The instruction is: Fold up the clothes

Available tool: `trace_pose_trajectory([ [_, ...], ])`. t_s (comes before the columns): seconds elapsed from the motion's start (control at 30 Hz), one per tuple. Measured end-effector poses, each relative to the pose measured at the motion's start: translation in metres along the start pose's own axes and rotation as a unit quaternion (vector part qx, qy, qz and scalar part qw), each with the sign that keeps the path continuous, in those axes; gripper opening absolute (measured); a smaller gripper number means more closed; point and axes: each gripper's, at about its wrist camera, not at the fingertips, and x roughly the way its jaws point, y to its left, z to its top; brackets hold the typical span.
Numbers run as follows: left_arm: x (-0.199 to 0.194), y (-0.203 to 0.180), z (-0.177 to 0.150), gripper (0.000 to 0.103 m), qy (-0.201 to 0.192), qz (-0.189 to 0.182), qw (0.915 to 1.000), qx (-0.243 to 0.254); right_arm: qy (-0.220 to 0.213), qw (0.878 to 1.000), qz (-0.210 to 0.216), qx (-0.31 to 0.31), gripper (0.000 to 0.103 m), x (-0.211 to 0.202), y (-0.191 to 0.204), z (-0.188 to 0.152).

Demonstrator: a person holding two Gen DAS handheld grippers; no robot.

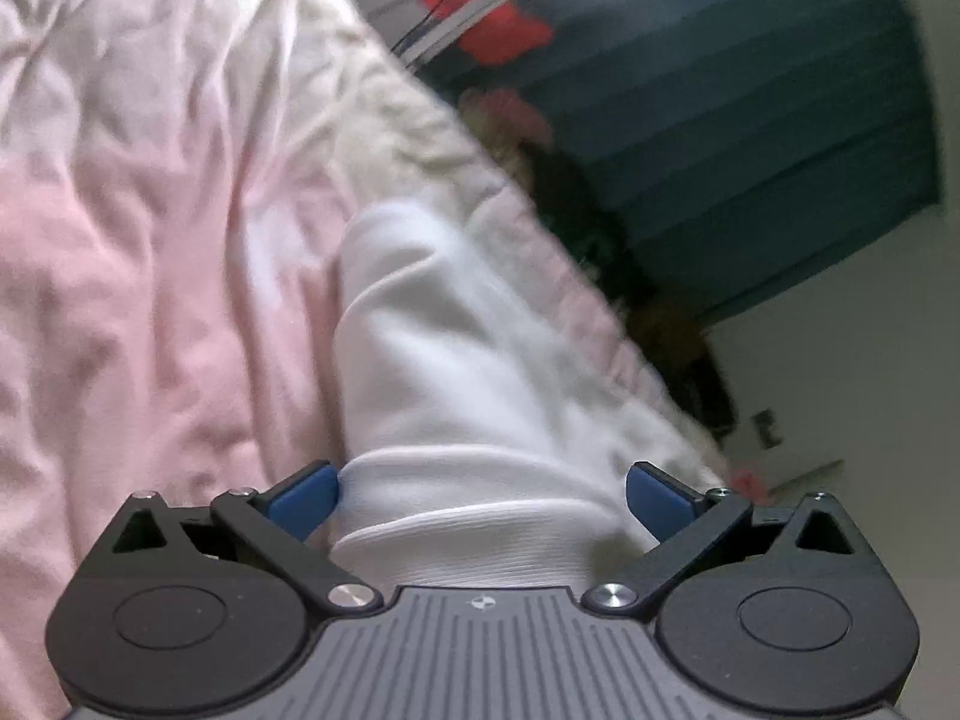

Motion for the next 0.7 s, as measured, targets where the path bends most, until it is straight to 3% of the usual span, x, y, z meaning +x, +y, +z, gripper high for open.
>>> trace_pose_trajectory([
  [0.03,0.003,0.001,0.0,0.099,0.008,0.003,0.9999,-0.005,-0.002,1.0,-0.002,-0.005,0.051,-0.003,0.003,0.0],
  [0.13,0.004,0.0,0.0,0.088,0.005,0.014,0.9999,-0.002,-0.007,1.0,-0.005,-0.02,0.038,-0.014,0.012,0.001],
  [0.27,-0.004,-0.009,-0.001,0.062,-0.003,0.016,0.9999,0.002,-0.017,1.0,0.01,-0.019,0.034,-0.035,0.023,0.007],
  [0.37,-0.007,-0.032,0.003,0.052,-0.001,-0.01,0.9999,0.006,-0.036,0.999,0.025,-0.019,0.034,-0.057,0.031,0.019],
  [0.53,0.007,-0.089,0.012,0.047,0.002,-0.048,0.9983,0.034,-0.08,0.996,0.034,0.023,0.033,-0.092,0.025,0.067],
  [0.7,0.084,-0.172,0.033,0.047,0.021,-0.081,0.9951,0.053,-0.134,0.99,0.016,0.041,0.033,-0.12,0.002,0.143],
])
